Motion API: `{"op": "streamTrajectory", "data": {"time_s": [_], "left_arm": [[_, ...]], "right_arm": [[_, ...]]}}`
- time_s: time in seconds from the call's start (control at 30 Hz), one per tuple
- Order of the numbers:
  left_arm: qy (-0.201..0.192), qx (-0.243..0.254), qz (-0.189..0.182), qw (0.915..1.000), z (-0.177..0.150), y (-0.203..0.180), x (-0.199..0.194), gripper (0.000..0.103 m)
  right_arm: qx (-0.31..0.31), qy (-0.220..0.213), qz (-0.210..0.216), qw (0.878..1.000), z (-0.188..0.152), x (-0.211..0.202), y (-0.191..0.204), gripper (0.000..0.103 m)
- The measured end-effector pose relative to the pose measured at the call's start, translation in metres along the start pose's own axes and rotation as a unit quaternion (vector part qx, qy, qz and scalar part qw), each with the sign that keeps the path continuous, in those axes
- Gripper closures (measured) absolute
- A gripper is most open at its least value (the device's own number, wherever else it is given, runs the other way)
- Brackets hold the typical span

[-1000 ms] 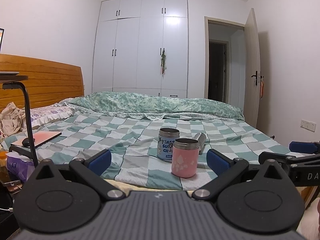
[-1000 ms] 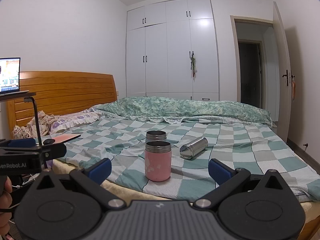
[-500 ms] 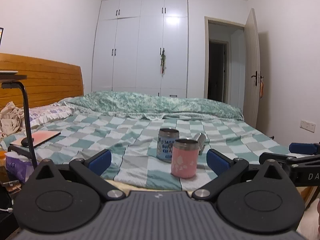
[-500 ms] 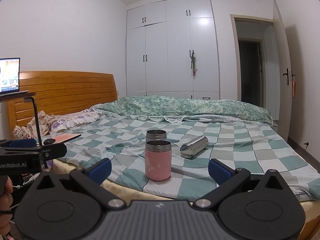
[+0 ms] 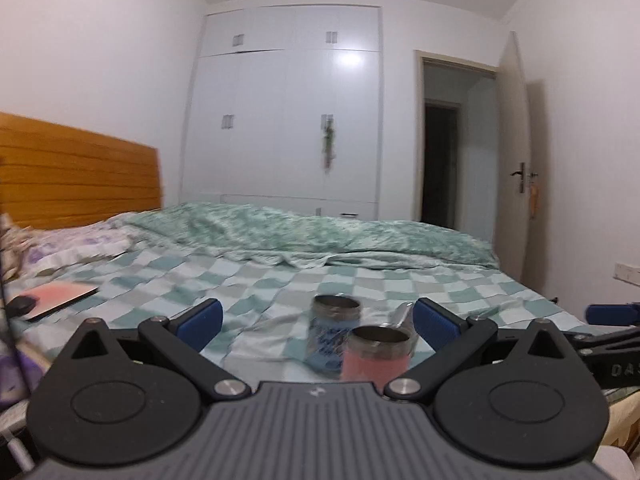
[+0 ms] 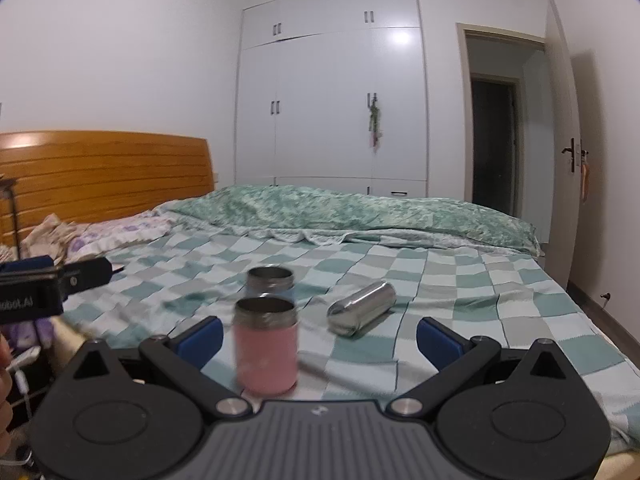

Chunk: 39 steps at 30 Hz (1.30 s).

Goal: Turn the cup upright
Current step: 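Move the left gripper down toward the silver cup lying on its side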

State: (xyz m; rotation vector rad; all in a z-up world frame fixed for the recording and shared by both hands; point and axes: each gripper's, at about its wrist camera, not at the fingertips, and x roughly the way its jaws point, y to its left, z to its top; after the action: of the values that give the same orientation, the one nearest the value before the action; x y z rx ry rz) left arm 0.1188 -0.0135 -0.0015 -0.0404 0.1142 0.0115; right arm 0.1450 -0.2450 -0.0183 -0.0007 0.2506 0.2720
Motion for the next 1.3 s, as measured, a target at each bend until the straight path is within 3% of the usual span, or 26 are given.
{"op": "streamTrajectory", "data": {"time_s": [0.23, 0.57, 0.8, 0.97, 1.17, 1.3], "left_arm": [[0.02, 0.01, -0.043, 0.9988, 0.015, -0.027, 0.065, 0.0], [0.05, 0.044, -0.089, 0.9938, 0.019, -0.072, 0.174, 0.0], [0.085, 0.066, -0.1, 0.9891, 0.009, -0.096, 0.267, 0.0], [0.107, 0.06, -0.12, 0.9852, 0.008, -0.102, 0.305, 0.0], [0.095, 0.099, -0.087, 0.9867, 0.011, -0.121, 0.353, 0.0], [0.109, 0.127, -0.083, 0.9824, 0.005, -0.134, 0.393, 0.0]], "right_arm": [[0.039, 0.015, -0.003, 0.999, 0.02, 0.051, -0.04, 0.0], [0.05, 0.036, -0.034, 0.998, 0.049, 0.127, -0.097, 0.002], [0.074, 0.06, -0.044, 0.995, 0.054, 0.19, -0.138, 0.002], [0.074, 0.067, -0.041, 0.994, 0.053, 0.221, -0.152, 0.002], [0.079, 0.071, -0.038, 0.994, 0.057, 0.259, -0.166, 0.002], [0.09, 0.087, -0.026, 0.992, 0.053, 0.291, -0.174, 0.002]]}}
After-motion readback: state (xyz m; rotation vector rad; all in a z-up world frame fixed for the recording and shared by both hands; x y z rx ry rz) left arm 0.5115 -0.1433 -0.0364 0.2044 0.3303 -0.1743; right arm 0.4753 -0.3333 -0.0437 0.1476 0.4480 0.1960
